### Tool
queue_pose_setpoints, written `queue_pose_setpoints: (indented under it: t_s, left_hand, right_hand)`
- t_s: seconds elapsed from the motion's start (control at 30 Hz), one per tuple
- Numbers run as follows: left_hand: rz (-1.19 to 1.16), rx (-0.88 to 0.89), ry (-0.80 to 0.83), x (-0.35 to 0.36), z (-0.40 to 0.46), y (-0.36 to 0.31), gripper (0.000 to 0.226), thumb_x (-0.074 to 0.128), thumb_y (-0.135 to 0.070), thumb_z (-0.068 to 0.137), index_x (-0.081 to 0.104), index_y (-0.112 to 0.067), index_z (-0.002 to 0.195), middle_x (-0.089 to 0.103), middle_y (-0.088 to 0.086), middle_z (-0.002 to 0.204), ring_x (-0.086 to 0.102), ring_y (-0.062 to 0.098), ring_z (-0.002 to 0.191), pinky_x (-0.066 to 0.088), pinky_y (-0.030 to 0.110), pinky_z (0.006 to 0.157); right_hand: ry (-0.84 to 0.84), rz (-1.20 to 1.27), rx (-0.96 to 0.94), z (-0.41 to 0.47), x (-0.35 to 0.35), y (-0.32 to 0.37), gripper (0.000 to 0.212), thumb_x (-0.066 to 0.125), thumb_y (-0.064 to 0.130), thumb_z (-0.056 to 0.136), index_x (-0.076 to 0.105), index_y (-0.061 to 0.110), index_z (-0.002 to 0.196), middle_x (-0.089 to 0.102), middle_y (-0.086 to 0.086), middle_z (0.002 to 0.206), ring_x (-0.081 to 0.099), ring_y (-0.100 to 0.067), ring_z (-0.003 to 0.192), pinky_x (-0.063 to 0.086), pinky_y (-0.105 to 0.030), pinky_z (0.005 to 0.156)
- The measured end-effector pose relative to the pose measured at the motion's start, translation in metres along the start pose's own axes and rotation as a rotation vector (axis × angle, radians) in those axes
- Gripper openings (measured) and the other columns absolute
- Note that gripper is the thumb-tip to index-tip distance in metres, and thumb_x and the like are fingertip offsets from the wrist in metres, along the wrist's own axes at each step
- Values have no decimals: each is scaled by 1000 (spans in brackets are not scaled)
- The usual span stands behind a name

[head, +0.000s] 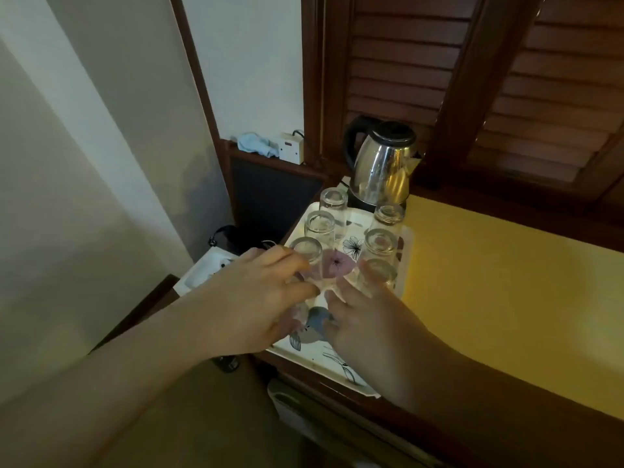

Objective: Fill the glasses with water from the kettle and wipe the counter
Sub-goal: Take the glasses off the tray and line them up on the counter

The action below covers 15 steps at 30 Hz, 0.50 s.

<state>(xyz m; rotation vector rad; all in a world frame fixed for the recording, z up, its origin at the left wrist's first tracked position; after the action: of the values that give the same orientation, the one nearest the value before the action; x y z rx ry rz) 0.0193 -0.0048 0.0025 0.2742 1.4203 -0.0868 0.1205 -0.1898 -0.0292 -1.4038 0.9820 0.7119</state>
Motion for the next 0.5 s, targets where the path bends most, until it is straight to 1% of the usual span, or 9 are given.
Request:
queue_pose_setpoints:
  t_s: [0.03,0.1,0.13,0.2,0.27,0.33,0.37,0.4,0.5]
  left_hand:
    - [56,38,54,4,3,1,55,84,-50,81,68,-34,131,60,-1,139,52,24,132,55,47,99]
    - [151,108,137,12,6,3,60,88,-45,77,69,-33,132,61,2,137,51,26,131,51,48,102]
    - [178,136,169,17,8,3,62,90,-42,76,70,-32,134,61,3,135,51,26,129,50,48,103]
    - [249,199,175,22,13,4,66,94,-29,72,71,-30,134,62,5,130,50,27,125,48,48,103]
    - [308,250,129,24,18,7,66,95,-16,68,73,-29,129,64,6,123,53,28,119,49,46,102]
    - [352,304,101,24,25,6,58,96,-14,65,77,-27,118,66,5,113,58,27,111,51,43,98]
    - [361,325,97,25,28,5,56,98,-15,63,78,-27,114,67,3,108,60,26,108,53,41,95]
    - [366,350,92,27,31,6,56,99,-16,59,79,-28,110,68,2,104,62,25,105,54,40,92]
    - [341,353,89,31,35,9,56,102,-18,56,81,-28,106,69,0,101,63,23,103,55,38,86]
  right_hand:
    - [-3,-77,13,1,2,5,30,67,23,99,78,13,124,68,-23,140,57,-47,138,19,-77,121]
    - [63,-154,-52,5,1,12,36,64,18,105,68,6,139,54,-31,153,44,-53,146,9,-78,123]
    - [96,-200,-79,6,0,16,38,63,19,106,65,4,142,51,-33,153,41,-54,146,6,-78,123]
    - [156,-269,-113,11,-4,19,38,60,21,108,64,5,143,56,-30,147,44,-50,141,10,-76,124]
    - [198,-296,-121,12,-4,24,35,59,23,108,67,8,139,61,-23,136,48,-44,131,25,-69,122]
    - [205,-280,-116,13,-4,27,25,57,19,108,72,12,127,62,-13,119,48,-36,117,38,-55,102]
    - [198,-245,-102,14,-2,29,22,57,17,107,74,13,120,61,-9,111,47,-32,110,37,-49,91]
    - [200,-209,-84,15,-1,28,21,56,15,106,75,14,115,59,-6,105,46,-31,107,34,-46,86]
    - [208,-126,-43,14,4,27,15,60,17,102,75,17,104,56,-3,96,48,-29,101,31,-44,79]
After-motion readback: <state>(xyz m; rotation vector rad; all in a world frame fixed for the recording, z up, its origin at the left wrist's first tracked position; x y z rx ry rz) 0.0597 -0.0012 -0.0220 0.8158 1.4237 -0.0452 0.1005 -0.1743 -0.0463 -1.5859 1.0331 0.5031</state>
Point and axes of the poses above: each hand's wrist, its own z-axis towards the middle knuckle, its own x-axis out of the palm, y = z × x, the point moved 2 cm from there along z, towards the middle knuckle
